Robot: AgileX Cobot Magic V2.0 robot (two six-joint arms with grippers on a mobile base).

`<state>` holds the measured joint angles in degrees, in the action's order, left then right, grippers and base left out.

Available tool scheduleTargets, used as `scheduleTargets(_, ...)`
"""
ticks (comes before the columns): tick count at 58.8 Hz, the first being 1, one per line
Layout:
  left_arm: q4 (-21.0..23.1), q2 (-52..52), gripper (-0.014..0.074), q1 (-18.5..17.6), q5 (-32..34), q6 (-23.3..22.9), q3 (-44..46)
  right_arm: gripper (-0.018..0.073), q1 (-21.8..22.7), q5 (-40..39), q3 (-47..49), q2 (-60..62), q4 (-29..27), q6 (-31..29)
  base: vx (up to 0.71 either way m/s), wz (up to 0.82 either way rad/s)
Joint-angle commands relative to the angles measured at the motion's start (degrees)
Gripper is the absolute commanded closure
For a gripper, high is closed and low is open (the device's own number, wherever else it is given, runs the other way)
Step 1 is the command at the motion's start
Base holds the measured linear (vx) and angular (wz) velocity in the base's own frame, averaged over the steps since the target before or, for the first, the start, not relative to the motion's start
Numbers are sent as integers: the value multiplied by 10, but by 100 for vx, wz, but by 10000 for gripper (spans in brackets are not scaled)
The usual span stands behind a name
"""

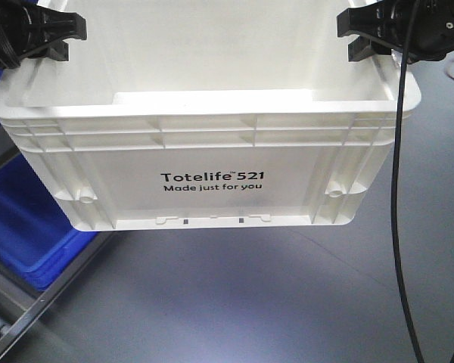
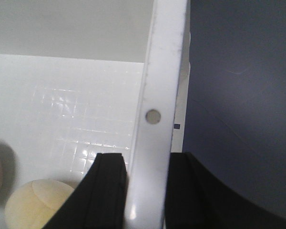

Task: Place moving items into box and shelve
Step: 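Carry the tote with both grippers toward the rack of blue bins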

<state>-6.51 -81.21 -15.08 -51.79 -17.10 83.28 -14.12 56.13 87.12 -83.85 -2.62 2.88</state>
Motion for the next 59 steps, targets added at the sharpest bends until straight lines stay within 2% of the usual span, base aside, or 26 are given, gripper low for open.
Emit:
scheduleTargets(1,-27,28,619,0,73,0,25,572,3,-71,26,31,-4,-8,22,60)
scheduleTargets(25,-27,28,619,0,73,0,25,572,3,-71,26,30,-4,-8,10,47)
scheduleTargets(59,-27,28,619,0,73,0,25,572,3,-70,26,30,-4,-8,-8,37)
